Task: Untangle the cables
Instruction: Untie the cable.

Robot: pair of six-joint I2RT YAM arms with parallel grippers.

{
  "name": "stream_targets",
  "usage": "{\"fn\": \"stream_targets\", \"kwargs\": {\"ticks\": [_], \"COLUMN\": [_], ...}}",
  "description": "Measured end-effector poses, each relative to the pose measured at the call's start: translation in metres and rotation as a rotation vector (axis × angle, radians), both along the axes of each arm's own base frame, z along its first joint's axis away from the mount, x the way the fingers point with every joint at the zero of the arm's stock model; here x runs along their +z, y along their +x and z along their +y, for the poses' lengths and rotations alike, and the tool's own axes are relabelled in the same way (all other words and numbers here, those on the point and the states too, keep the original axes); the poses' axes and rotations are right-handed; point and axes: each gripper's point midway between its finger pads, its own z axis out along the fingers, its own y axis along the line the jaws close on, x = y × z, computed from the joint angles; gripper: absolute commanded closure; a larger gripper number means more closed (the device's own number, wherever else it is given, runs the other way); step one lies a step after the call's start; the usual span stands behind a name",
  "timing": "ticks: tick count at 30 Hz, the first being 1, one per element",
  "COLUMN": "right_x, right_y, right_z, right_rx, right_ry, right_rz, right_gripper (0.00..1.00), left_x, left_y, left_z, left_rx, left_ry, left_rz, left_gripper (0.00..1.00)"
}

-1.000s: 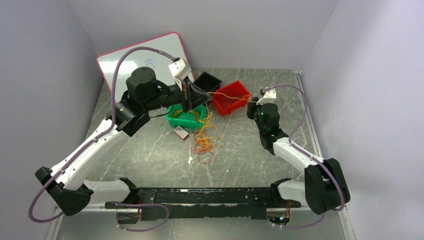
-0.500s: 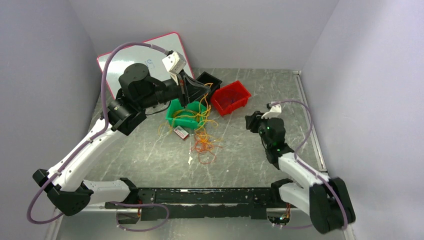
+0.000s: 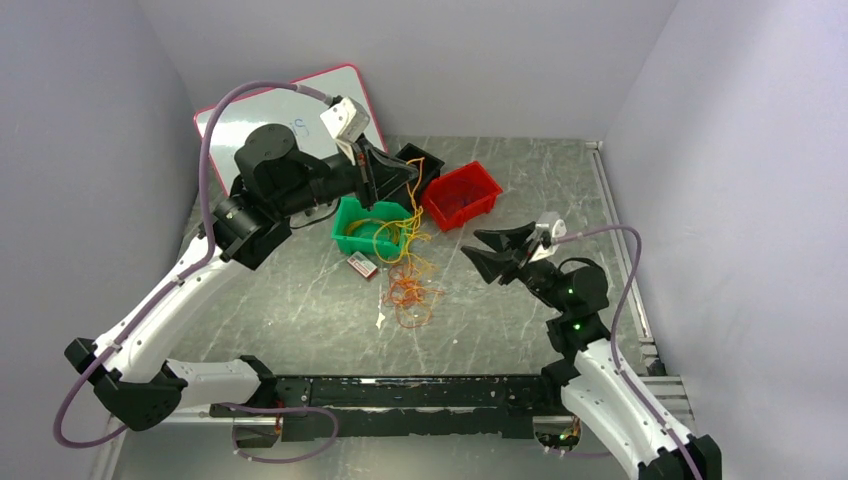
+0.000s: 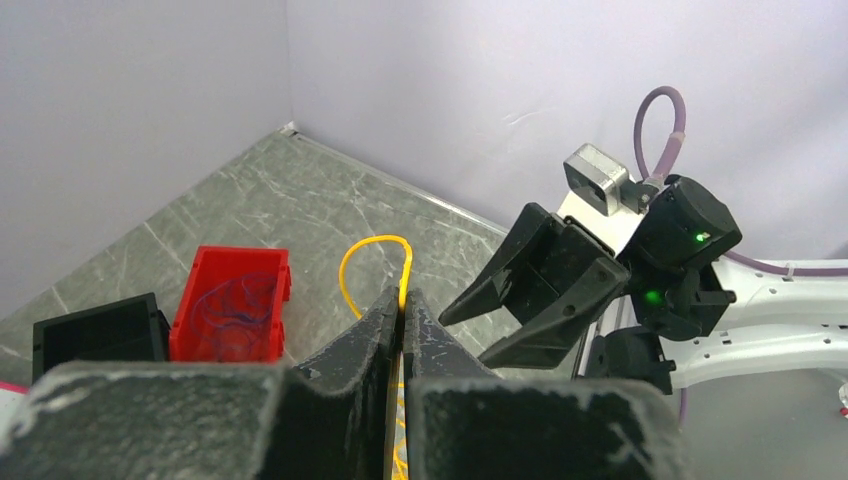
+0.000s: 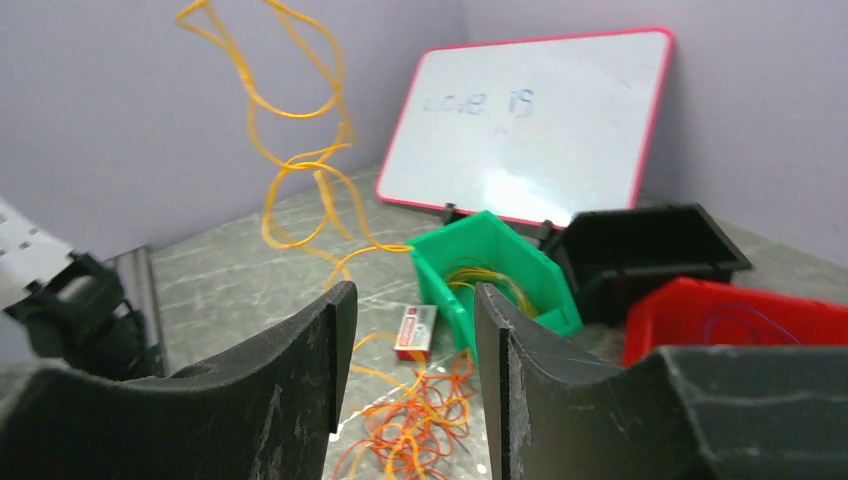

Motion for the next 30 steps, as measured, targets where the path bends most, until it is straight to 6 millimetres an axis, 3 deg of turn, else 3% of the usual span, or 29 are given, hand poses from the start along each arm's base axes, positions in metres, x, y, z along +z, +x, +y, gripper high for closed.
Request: {"fn": "stream_targets", "kwargs": {"ticks": [5,11,21,30], "right_x": [0.008,-0.002,-0.008,-0.058], "right_y": [-0.013,-0.039,-0.03,-0.038], "right_z": [0.03,0.074,0.077,0.082], "right_rx": [0.14,0.273,0.205,0.224], "right_ry": [-0.067,-0.142,-0.167,-0.181], "right_rz": [-0.05,-0.067,-0.083,0.031], "right_gripper": [0.5,0.5,0.5,0.47], "left_x": [0.006,0.016,0.017,0.024], "left_y": [-0.001,-0.001,-0.002,-0.003], "left_z": [0.001,0.001,0.001,0.002], "left_rx": [0.0,0.0,-0.001,-0.001], "left_ry": [-0.009,-0.023,-0.024,-0.035], "left_rz": [-0.011,-0.026,-0.028,-0.039], "left_gripper": [0.93,0.93,0.93,0.93]}}
